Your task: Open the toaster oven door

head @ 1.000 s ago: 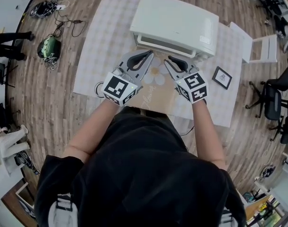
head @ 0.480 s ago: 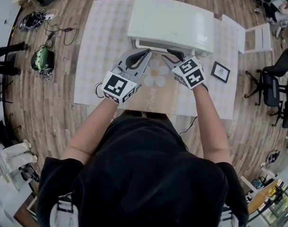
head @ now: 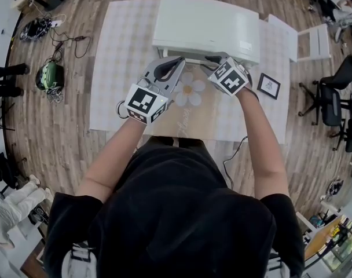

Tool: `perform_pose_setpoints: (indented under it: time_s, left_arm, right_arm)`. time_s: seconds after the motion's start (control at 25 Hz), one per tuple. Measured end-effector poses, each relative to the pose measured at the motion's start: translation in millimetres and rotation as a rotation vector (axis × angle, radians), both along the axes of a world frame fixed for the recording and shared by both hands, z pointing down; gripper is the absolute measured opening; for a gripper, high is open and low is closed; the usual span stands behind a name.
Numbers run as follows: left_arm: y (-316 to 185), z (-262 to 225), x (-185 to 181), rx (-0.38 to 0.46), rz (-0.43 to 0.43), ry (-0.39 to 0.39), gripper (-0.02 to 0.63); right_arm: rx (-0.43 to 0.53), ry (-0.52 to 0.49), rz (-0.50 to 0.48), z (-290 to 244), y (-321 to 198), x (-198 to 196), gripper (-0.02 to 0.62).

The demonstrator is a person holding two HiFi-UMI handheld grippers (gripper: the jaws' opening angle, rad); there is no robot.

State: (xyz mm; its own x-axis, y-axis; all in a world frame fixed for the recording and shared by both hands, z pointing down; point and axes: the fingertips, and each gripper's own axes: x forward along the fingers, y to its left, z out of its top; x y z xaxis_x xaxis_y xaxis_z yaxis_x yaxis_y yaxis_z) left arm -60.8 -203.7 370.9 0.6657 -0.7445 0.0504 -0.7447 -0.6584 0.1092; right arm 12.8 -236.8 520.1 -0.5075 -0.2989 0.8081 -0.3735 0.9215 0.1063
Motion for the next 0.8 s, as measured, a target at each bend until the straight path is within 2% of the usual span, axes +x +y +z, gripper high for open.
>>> perform_pose_setpoints:
  time_s: [0.16, 0.4, 0.8]
  left_arm:
    - [0, 1, 1, -0.001, -0.002, 0.003, 0.015]
    - [7, 4, -3, -0.006, -0.007, 0.001, 0.015]
    - [29, 10, -9, -0.023, -0.019, 0.007, 0.015]
  right_arm:
    - [-0.026, 0.076, -0.059, 13, 2, 1, 0.14]
    - [0.014, 0.205, -0.128, 20, -1, 1, 0.106]
    - [0.02, 0.296, -0.18, 24, 2, 0, 0.092]
